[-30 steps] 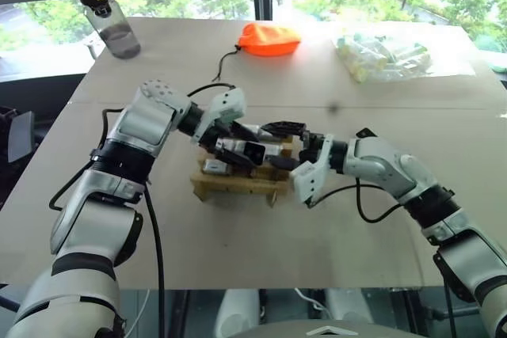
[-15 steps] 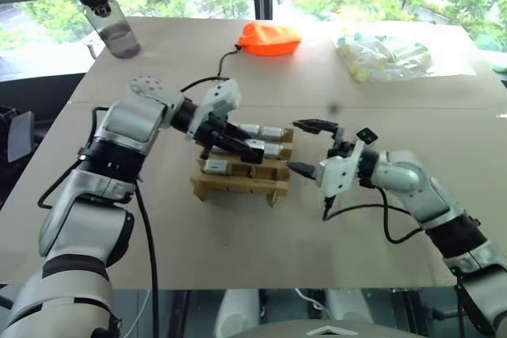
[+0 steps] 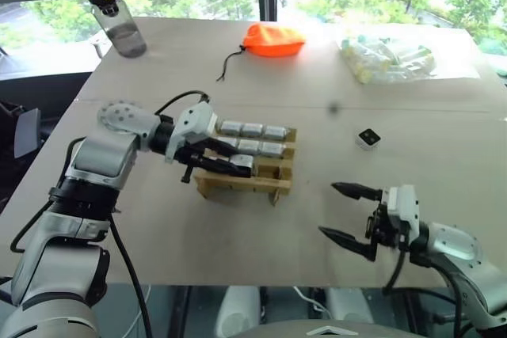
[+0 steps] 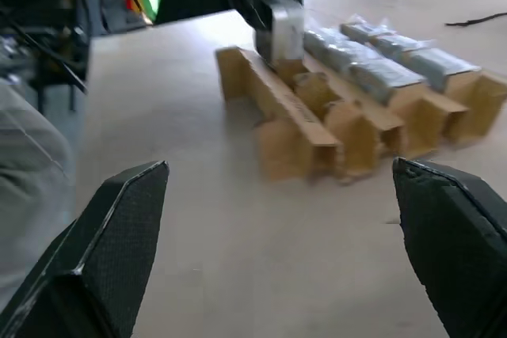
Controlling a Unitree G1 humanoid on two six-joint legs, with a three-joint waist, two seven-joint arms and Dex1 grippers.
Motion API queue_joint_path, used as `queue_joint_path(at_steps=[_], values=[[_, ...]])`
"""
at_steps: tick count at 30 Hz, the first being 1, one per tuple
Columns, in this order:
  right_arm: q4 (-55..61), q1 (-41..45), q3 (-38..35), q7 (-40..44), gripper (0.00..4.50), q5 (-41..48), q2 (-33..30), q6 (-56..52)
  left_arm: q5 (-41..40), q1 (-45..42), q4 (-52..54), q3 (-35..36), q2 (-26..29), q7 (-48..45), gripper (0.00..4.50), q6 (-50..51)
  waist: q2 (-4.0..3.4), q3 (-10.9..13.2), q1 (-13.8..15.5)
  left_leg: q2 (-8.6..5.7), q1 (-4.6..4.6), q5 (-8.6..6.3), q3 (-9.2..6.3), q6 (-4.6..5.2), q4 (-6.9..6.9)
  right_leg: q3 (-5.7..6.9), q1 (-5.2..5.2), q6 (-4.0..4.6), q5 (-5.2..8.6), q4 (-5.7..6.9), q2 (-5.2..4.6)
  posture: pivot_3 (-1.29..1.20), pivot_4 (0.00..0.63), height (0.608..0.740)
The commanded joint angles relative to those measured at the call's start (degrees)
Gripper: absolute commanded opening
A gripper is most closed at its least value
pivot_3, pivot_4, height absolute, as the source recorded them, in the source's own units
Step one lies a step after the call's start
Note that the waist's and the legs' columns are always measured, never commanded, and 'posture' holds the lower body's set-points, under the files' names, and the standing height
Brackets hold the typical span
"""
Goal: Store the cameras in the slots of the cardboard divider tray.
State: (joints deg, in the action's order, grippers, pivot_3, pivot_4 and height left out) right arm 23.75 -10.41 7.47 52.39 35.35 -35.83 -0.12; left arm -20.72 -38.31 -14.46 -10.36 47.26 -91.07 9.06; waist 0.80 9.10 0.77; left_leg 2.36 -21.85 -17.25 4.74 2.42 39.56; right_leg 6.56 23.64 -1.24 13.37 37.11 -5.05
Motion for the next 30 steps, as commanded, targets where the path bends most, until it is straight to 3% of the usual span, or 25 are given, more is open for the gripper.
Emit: queue_joint_path(at_steps=[1, 5, 24, 30], values=[[1.52, -1.14, -2.97, 2.26, 4.50, 1.88, 0.11, 0.30, 0.41, -1.27, -2.97, 2.58, -1.65, -0.29, 0.76, -5.58, 0.01, 0.00, 0.16, -0.01, -0.01, 0.00, 0.00, 0.01, 0.01, 0.00, 0.00, 0.00, 0.00, 0.01, 0.00, 0.00, 0.150, 0.726], [-0.10, -1.60, -4.76, 6.10, 4.50, 2.45, 0.84, 2.39, 0.85, -1.16, -5.61, 2.55, -4.71, -0.78, 0.76, -9.22, 0.03, -0.01, 0.29, -0.04, -0.10, -0.01, -0.08, 0.01, 0.01, 0.09, 0.00, 0.00, 0.00, -0.06, -0.01, 0.00, 0.150, 0.726], [-2.83, -0.30, -7.34, 9.68, 4.50, -0.32, 3.16, 4.96, 6.05, -3.99, -16.50, 1.85, -8.74, -0.72, 0.76, -21.03, 0.05, -0.04, 0.21, -0.04, -0.02, -0.01, -0.08, 0.02, 0.03, 0.11, -0.07, 0.00, -0.01, -0.02, 0.00, 0.00, 0.150, 0.726], [-1.99, 0.20, -7.74, 9.98, 4.50, 0.15, 2.70, 3.66, 5.23, -4.73, -17.10, -2.83, -6.38, -1.43, 0.76, -19.74, 0.07, -0.06, 0.19, -0.04, -0.02, -0.01, -0.13, 0.02, 0.06, 0.15, -0.11, 0.00, -0.01, -0.03, -0.01, 0.00, 0.150, 0.726]])
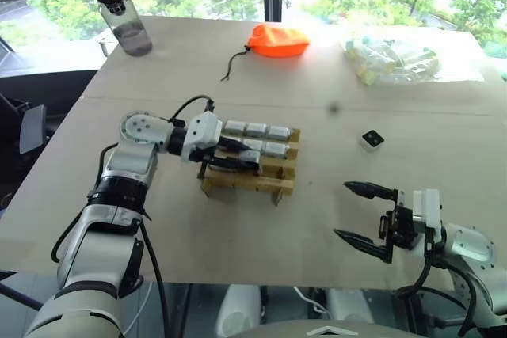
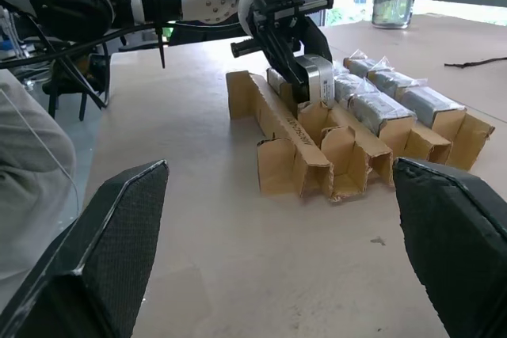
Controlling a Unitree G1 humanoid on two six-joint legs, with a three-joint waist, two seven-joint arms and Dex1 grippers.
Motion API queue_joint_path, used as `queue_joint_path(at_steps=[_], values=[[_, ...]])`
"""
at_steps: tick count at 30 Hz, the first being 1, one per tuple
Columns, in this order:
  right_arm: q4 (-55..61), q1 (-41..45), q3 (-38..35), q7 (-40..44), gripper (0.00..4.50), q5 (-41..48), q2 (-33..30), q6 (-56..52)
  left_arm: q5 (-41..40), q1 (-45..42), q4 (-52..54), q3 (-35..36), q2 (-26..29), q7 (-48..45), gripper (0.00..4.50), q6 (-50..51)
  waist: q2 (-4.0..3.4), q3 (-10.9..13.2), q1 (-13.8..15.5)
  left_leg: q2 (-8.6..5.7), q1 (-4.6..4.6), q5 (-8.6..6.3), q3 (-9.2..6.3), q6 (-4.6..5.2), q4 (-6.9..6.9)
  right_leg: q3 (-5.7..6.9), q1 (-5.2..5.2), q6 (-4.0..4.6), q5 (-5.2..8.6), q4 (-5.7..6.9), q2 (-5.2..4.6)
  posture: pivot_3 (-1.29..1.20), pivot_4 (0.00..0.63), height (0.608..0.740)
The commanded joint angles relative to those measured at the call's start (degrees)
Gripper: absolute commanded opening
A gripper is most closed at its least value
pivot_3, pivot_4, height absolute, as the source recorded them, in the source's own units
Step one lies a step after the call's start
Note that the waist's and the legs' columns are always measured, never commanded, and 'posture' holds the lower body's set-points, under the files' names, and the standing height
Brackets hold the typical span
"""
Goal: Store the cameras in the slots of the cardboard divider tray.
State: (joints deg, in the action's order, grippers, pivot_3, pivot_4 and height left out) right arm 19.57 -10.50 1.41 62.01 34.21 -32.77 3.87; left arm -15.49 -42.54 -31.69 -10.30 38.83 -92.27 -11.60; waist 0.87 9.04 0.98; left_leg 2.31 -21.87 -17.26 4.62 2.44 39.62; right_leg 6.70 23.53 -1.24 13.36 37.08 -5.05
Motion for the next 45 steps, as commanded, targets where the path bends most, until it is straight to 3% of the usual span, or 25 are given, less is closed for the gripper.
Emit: queue_joint_path(at_steps=[1, 14, 21, 23, 28, 33, 38, 45], values=[[2.27, 0.30, -1.75, 0.35, 4.50, 1.33, -0.40, -0.49, -0.13, -0.40, 0.31, -3.81, 2.82, -0.23, 0.76, 1.15, 0.00, -0.01, -0.07, 0.00, 0.01, 0.00, 0.00, 0.00, 0.00, -0.01, 0.00, 0.00, 0.00, 0.00, 0.00, 0.00, 0.150, 0.726], [2.65, 1.67, -1.66, -0.32, 4.50, 0.41, -0.33, -2.46, -5.41, -0.21, 2.00, -9.07, 6.89, -0.23, 0.76, 4.17, 0.01, -0.01, -0.24, 0.02, 0.03, -0.01, 0.05, 0.01, -0.05, -0.07, 0.03, 0.00, 0.00, -0.01, 0.02, 0.00, 0.150, 0.726], [2.90, 2.02, -1.74, -0.94, 4.50, -0.09, -0.47, -3.22, -6.42, -0.97, 3.08, -7.34, 5.81, -0.23, 3.93, 5.02, 0.01, -0.01, -0.10, 0.02, 0.03, -0.01, 0.04, 0.01, -0.04, -0.06, 0.03, 0.00, 0.00, 0.00, 0.02, 0.00, 0.150, 0.726], [2.90, 1.87, -2.05, -1.73, 4.50, -0.64, -0.49, -3.47, -8.38, -0.28, 5.63, -7.87, 7.70, -0.23, 4.43, 7.02, 0.01, -0.01, -0.09, 0.01, 0.00, -0.01, 0.01, 0.01, -0.03, -0.03, 0.03, 0.00, 0.00, 0.00, 0.01, 0.00, 0.150, 0.726], [0.54, 1.29, -4.36, -7.37, 4.50, -3.47, 0.80, -3.78, -11.38, 1.12, 11.51, -2.64, 9.02, -0.23, 4.43, 11.79, 0.01, -0.01, -0.09, 0.02, -0.03, -0.01, -0.01, 0.01, -0.02, -0.02, 0.03, 0.00, 0.00, -0.01, -0.01, 0.00, 0.150, 0.726], [-2.60, 3.73, -7.82, -14.28, 4.50, -6.00, -0.33, -8.86, -16.14, 5.63, 24.46, 5.22, 10.27, 6.60, 4.43, 22.99, 0.00, 0.00, -0.25, 0.06, -0.01, -0.01, -0.01, 0.01, -0.02, -0.04, 0.03, 0.00, 0.00, 0.00, -0.02, 0.00, 0.150, 0.726], [-12.35, 13.82, -8.74, -28.88, 4.50, -14.61, 1.84, -15.03, -25.14, 17.40, 45.09, 14.15, 13.57, 18.93, 4.43, 40.01, -0.04, 0.01, -1.10, 0.24, 0.08, -0.01, 0.13, 0.00, -0.04, -0.24, 0.03, 0.00, 0.00, 0.06, -0.05, 0.00, 0.150, 0.726], [-23.44, 21.54, -6.55, -33.37, 4.50, -19.88, 5.05, -16.44, -28.38, 23.64, 55.14, 20.13, 15.44, 28.12, 4.43, 48.64, -0.11, 0.02, -0.35, 0.22, 0.06, 0.01, 0.07, -0.02, -0.08, -0.32, 0.05, 0.01, 0.01, 0.02, -0.03, 0.00, 0.150, 0.726]])
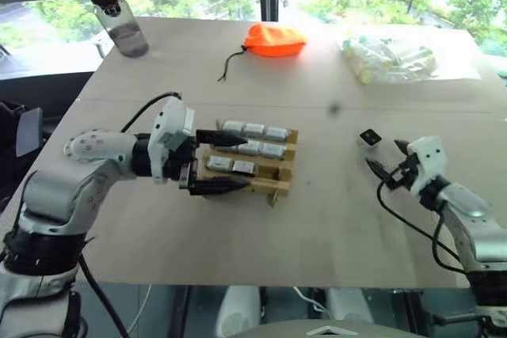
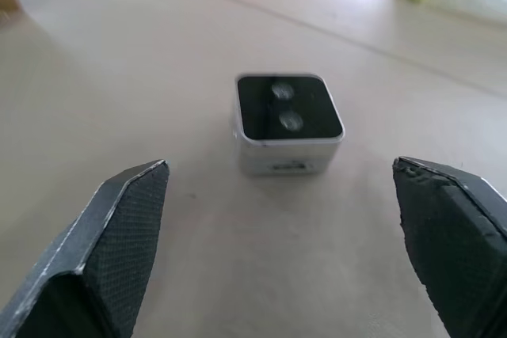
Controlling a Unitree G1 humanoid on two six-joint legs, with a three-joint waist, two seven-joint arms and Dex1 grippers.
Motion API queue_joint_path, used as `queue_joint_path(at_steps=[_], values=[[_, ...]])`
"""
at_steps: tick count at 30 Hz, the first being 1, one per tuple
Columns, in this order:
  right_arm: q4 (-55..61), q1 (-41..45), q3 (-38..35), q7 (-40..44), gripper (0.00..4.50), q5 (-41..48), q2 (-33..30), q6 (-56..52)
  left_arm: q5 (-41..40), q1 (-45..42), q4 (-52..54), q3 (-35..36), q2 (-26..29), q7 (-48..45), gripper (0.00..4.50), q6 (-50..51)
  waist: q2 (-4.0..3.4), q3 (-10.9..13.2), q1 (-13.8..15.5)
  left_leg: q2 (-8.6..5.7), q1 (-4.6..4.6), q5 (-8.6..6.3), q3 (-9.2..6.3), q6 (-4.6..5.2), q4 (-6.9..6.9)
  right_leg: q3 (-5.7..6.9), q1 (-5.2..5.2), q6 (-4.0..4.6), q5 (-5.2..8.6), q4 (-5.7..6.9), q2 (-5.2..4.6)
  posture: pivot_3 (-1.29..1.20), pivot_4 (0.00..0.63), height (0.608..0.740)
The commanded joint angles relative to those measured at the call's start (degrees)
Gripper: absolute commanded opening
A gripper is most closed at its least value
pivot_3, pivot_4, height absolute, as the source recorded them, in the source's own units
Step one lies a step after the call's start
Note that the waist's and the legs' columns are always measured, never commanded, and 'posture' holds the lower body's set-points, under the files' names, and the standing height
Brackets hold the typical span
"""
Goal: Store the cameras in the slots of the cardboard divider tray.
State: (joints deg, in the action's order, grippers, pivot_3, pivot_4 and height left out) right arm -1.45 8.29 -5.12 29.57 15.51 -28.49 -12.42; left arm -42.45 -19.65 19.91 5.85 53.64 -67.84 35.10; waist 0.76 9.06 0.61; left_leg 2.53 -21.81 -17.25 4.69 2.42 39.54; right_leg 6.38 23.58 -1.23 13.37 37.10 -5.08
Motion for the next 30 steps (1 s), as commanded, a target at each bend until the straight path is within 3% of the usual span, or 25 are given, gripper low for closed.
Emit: queue_joint_path(at_steps=[1, 14, 17, 21, 27, 30], values=[[-3.74, 3.81, 0.16, -0.87, 4.50, -1.56, 1.03, 0.01, -1.63, 1.12, 3.99, 4.79, 0.85, 4.28, 4.43, 2.44, -0.01, 0.01, 0.03, 0.00, 0.00, 0.00, 0.02, 0.00, 0.00, 0.00, 0.00, 0.00, 0.00, 0.00, 0.00, 0.00, 0.150, 0.726], [-10.00, 9.85, 0.71, 3.44, 4.50, -1.98, 2.38, 1.47, -1.32, 2.03, 5.02, 6.96, 0.78, 7.71, 4.43, 3.32, -0.01, 0.01, -0.01, -0.04, 0.03, 0.00, 0.10, 0.00, -0.08, 0.09, 0.02, 0.00, 0.00, -0.05, 0.00, 0.00, 0.150, 0.726], [-9.26, 9.58, 0.54, 4.04, 3.76, -2.11, 2.62, 2.82, -1.07, 2.01, 4.87, 6.55, 0.87, 7.89, 4.50, 3.18, -0.03, 0.02, -0.04, -0.04, 0.03, 0.00, 0.11, 0.00, -0.09, 0.08, 0.02, 0.00, 0.00, -0.05, 0.01, 0.00, 0.150, 0.726], [-7.76, 9.01, 0.55, 4.46, 1.89, -1.79, 3.28, 3.19, -1.46, 1.30, 4.65, 5.73, 0.62, 7.61, 4.50, 3.23, -0.02, 0.02, -0.04, -0.04, 0.03, 0.00, 0.11, -0.01, -0.09, 0.09, 0.02, 0.00, 0.00, -0.05, 0.01, 0.00, 0.150, 0.726], [-5.45, 8.15, 2.59, 5.61, 1.89, -5.26, 2.43, 8.94, 0.32, -1.61, 2.01, 2.56, -0.31, 6.37, 4.50, 2.46, -0.04, 0.03, 0.06, -0.07, 0.02, 0.00, 0.13, -0.01, -0.08, 0.09, 0.03, 0.00, 0.00, -0.05, 0.01, 0.00, 0.150, 0.726], [-3.65, 9.38, 5.90, 6.97, 1.89, -10.36, 0.60, 17.27, 3.35, -7.76, -0.91, -3.89, -3.15, 6.15, 4.50, 2.58, -0.06, 0.04, 0.18, -0.20, 0.01, 0.00, 0.10, -0.01, -0.08, 0.13, 0.03, -0.01, 0.00, -0.04, -0.01, 0.00, 0.150, 0.726]])
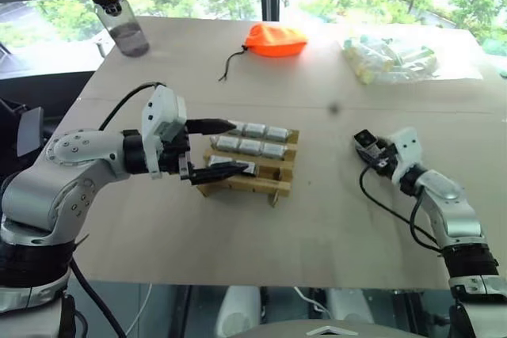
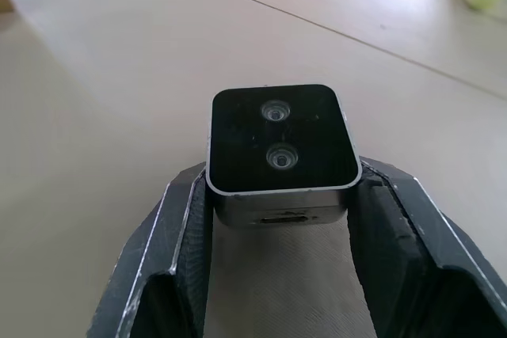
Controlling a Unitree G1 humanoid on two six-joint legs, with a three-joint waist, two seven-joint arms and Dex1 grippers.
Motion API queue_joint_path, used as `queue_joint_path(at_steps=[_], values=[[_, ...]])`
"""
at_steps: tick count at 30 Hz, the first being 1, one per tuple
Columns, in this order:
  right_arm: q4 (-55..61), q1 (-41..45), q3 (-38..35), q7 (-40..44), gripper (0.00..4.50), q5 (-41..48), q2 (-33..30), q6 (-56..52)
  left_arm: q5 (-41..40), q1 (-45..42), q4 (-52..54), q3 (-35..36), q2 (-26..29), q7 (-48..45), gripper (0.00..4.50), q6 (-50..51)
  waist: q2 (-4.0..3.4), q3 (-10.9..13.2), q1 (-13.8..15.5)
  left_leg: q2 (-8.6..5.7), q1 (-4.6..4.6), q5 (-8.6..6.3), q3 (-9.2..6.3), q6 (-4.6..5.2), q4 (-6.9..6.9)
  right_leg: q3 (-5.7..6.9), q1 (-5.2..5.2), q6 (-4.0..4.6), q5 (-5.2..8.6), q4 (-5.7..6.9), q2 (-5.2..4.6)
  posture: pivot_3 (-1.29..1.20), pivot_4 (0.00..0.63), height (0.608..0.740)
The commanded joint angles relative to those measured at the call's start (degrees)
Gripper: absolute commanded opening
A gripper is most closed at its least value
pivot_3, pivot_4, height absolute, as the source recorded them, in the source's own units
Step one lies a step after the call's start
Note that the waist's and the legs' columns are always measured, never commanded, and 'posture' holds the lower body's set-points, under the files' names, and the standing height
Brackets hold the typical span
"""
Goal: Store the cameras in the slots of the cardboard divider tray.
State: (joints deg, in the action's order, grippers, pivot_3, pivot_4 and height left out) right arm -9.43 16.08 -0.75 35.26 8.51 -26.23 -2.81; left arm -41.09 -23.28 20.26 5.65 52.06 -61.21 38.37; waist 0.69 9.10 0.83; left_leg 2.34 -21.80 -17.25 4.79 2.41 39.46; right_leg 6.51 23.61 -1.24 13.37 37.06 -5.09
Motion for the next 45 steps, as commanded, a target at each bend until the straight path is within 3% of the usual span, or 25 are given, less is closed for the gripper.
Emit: queue_joint_path(at_steps=[1, 7, 12, 24, 31, 34, 40, 44, 45], values=[[4.34, 2.50, 3.46, 1.38, 1.89, -6.89, -2.89, 12.50, 2.22, -6.57, -2.94, -5.43, -3.24, -0.77, 4.50, -0.33, 0.00, 0.00, -0.02, -0.02, 0.00, 0.00, 0.01, 0.00, 0.00, -0.01, 0.00, 0.00, 0.00, 0.00, 0.00, 0.00, 0.150, 0.726], [0.90, 11.61, 13.01, -5.46, 1.89, -30.11, -9.64, 41.17, 9.28, -18.99, -16.40, -13.82, -7.49, -4.91, 4.50, -1.59, 0.01, 0.01, -0.84, -0.02, 0.01, 0.01, 0.15, -0.01, -0.02, -0.08, 0.08, -0.01, 0.00, 0.01, 0.05, 0.00, 0.150, 0.726], [-0.46, 18.33, 15.03, -13.59, 1.89, -41.16, -10.41, 50.78, 12.33, -25.27, -22.36, -17.49, -8.60, -12.46, 4.50, -3.66, 0.02, 0.02, -1.47, 0.00, -0.10, 0.02, 0.27, -0.04, -0.04, -0.08, 0.16, -0.02, 0.01, -0.07, 0.05, 0.00, 0.150, 0.726], [-0.92, 23.58, 18.91, -19.67, 1.89, -50.74, -8.08, 53.17, 22.22, -34.43, -35.03, -22.32, -13.61, -20.64, 4.50, -11.05, 0.02, 0.02, -1.49, -0.01, -0.17, 0.04, 0.41, -0.06, 0.02, 0.03, 0.16, -0.02, 0.01, -0.07, 0.04, 0.00, 0.150, 0.726], [-2.40, 25.11, 20.22, -20.93, 1.89, -51.82, -7.47, 53.22, 23.43, -35.26, -35.63, -22.30, -15.16, -22.61, 4.50, -10.11, 0.02, 0.02, -1.52, 0.00, -0.18, 0.04, 0.41, -0.06, 0.02, 0.02, 0.16, -0.01, 0.00, -0.06, 0.04, 0.00, 0.150, 0.726], [-3.10, 25.74, 20.72, -21.43, 1.89, -52.21, -7.37, 53.57, 23.67, -35.37, -35.45, -22.46, -15.39, -23.39, 3.68, -9.20, 0.02, 0.02, -1.51, 0.00, -0.18, 0.04, 0.42, -0.06, 0.02, 0.01, 0.16, -0.02, 0.00, -0.06, 0.03, 0.00, 0.150, 0.726], [-3.11, 25.56, 21.18, -21.77, 1.89, -51.65, -7.37, 53.66, 22.75, -34.97, -34.21, -21.77, -16.44, -23.75, 0.81, -7.50, 0.02, 0.02, -1.56, 0.00, -0.17, 0.04, 0.40, -0.06, 0.02, 0.01, 0.16, -0.01, 0.00, -0.05, 0.03, 0.00, 0.150, 0.726], [-2.53, 24.66, 20.95, -20.73, 1.89, -50.37, -7.75, 52.40, 23.57, -34.19, -33.70, -22.78, -15.67, -25.27, 0.73, -8.12, 0.02, 0.02, -1.55, 0.01, -0.17, 0.04, 0.41, -0.06, 0.02, 0.01, 0.17, -0.01, 0.00, -0.05, 0.03, 0.00, 0.150, 0.726], [-2.35, 24.40, 20.86, -20.55, 2.99, -49.92, -7.87, 52.31, 23.75, -34.17, -33.85, -22.87, -15.66, -25.52, 0.73, -8.37, 0.02, 0.02, -1.55, 0.01, -0.17, 0.04, 0.41, -0.06, 0.02, 0.01, 0.17, -0.01, 0.00, -0.05, 0.03, 0.00, 0.150, 0.726]])
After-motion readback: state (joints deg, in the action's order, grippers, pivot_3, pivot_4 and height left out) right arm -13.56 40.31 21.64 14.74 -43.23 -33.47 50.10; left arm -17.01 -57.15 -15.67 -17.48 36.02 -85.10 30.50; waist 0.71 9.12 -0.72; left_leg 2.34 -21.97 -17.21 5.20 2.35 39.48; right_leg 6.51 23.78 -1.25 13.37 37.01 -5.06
